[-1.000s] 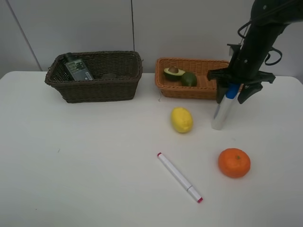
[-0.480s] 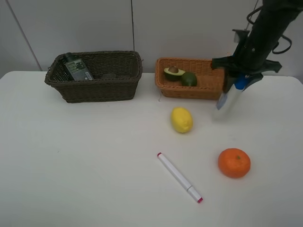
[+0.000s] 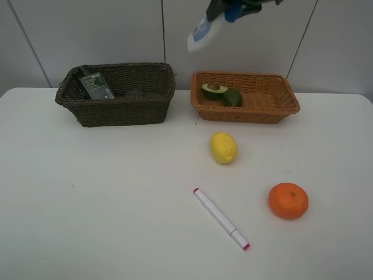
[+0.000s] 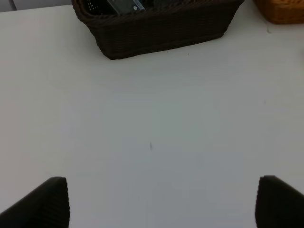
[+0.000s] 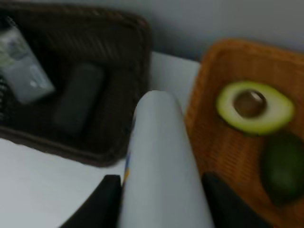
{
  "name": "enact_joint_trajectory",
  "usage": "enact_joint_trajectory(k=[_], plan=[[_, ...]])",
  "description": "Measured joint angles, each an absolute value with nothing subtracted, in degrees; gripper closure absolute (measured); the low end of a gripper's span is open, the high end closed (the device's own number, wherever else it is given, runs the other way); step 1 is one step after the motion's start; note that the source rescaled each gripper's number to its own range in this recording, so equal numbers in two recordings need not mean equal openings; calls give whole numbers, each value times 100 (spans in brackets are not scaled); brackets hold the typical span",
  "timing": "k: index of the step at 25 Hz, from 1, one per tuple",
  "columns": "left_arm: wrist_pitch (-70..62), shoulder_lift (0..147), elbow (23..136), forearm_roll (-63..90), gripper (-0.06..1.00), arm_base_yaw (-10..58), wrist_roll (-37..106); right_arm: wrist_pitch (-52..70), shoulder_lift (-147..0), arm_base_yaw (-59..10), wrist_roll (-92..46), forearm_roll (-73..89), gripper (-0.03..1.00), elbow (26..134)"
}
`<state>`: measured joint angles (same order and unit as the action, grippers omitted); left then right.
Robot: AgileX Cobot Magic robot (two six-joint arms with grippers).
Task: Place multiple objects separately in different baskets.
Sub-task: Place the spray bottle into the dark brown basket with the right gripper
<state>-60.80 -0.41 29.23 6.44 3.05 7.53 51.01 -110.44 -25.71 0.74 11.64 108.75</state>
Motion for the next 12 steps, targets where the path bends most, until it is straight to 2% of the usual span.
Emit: enact_joint_trajectory(k=[6, 12], plan=[[-6080, -41, 2923, 644, -6, 305, 753, 4075, -12353, -3178, 57, 1243, 69, 12047], [-6080, -41, 2923, 644, -6, 305, 753, 3013, -13612, -3547, 57, 1494, 69, 12719]])
